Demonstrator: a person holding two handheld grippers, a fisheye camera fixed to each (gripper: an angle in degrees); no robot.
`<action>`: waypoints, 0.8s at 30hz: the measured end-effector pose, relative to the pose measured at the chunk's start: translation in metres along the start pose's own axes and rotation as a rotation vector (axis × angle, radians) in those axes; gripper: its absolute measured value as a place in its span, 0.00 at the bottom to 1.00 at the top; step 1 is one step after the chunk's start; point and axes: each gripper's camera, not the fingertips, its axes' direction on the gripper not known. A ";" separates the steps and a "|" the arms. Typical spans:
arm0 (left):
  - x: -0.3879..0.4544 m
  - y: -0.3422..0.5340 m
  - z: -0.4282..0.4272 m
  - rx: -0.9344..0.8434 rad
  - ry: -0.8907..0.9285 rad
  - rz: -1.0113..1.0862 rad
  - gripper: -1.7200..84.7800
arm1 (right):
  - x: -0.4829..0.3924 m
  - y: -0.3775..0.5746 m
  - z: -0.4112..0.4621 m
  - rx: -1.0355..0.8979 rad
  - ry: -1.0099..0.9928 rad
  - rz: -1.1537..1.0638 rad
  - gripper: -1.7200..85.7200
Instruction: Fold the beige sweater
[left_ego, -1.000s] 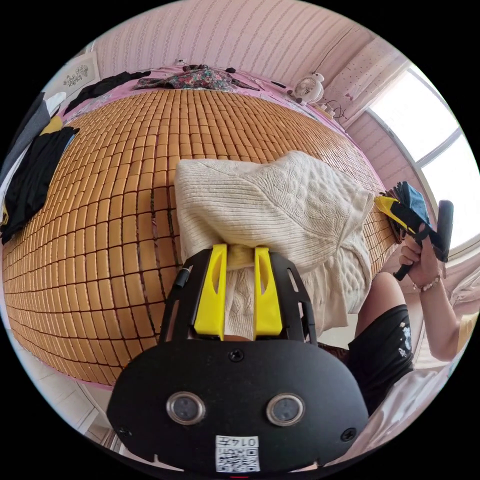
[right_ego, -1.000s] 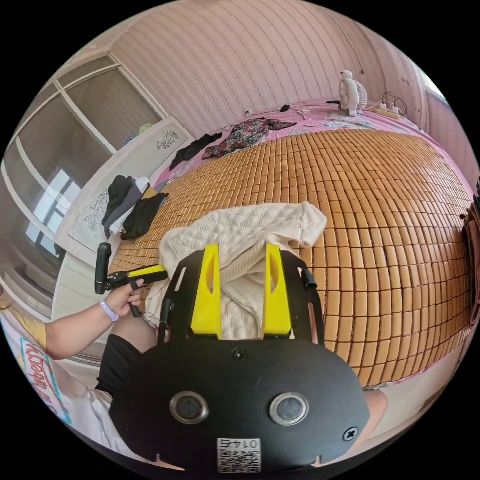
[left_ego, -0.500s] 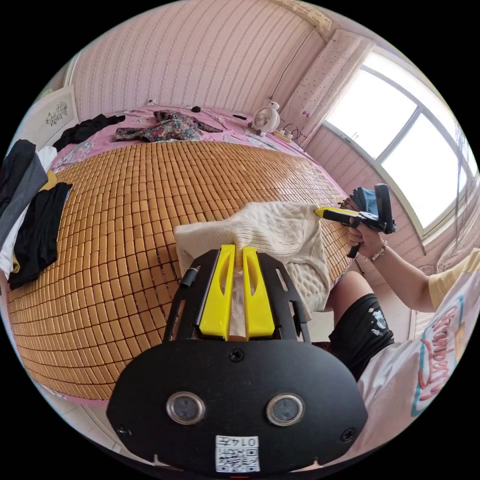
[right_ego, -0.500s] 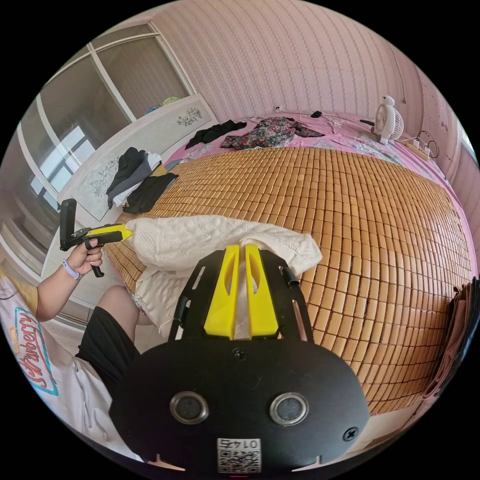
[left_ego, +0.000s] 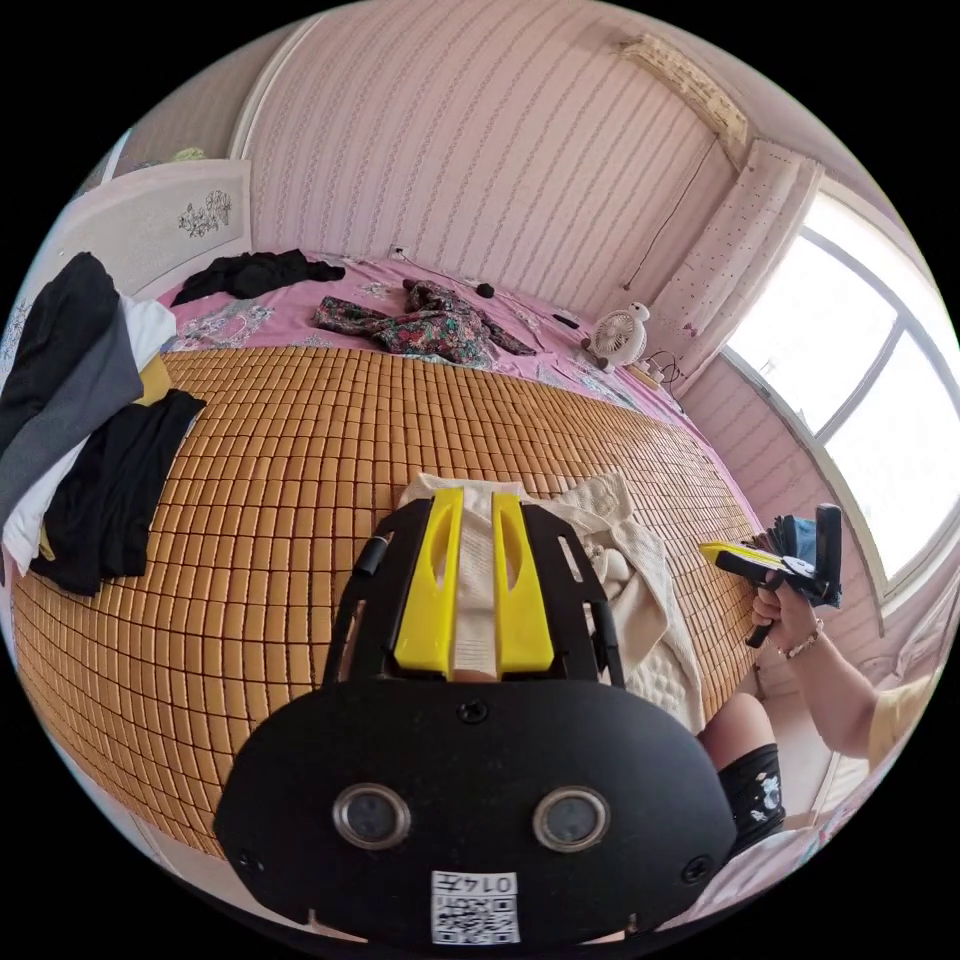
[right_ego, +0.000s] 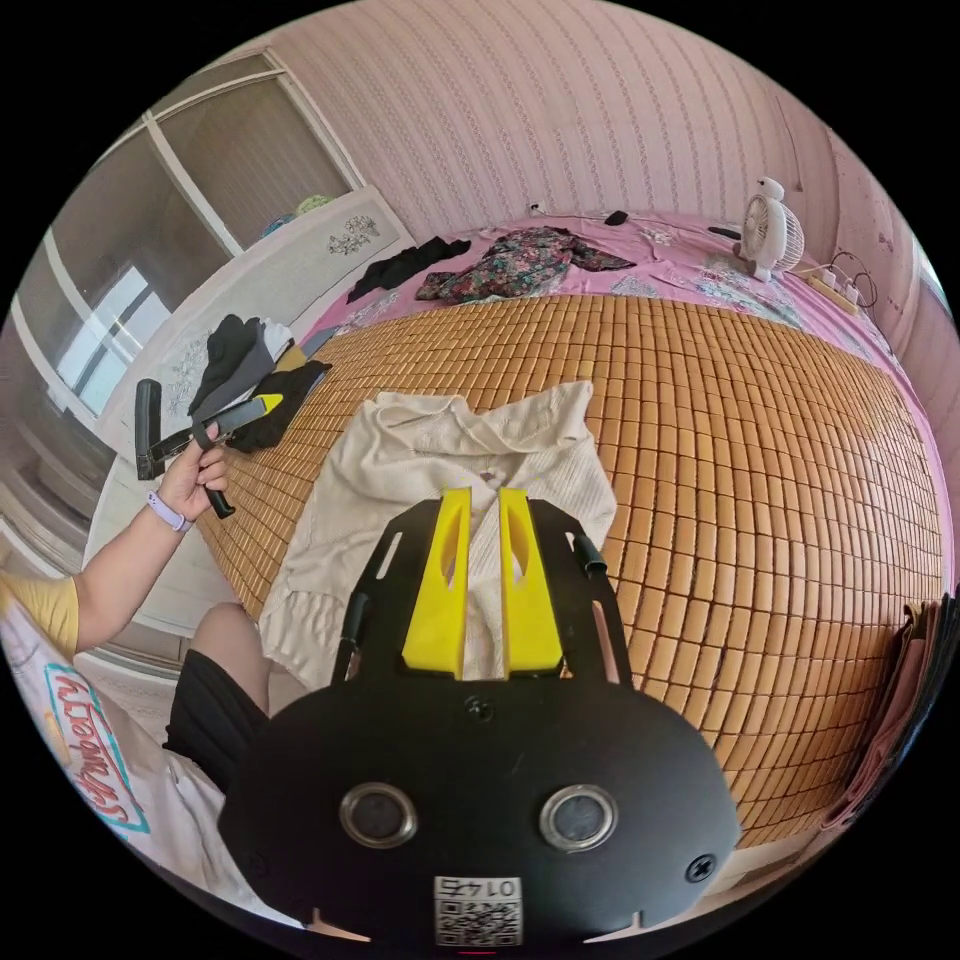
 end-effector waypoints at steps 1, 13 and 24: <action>0.009 0.022 -0.003 0.028 -0.008 0.024 0.04 | -0.006 0.005 0.003 -0.006 -0.021 -0.028 0.09; 0.037 0.139 0.086 -0.308 -0.080 0.113 0.09 | -0.080 0.032 0.106 -0.335 -0.127 -0.337 0.05; 0.051 0.132 0.086 -0.341 -0.087 0.150 0.09 | 0.112 0.059 -0.118 0.290 0.229 0.186 0.05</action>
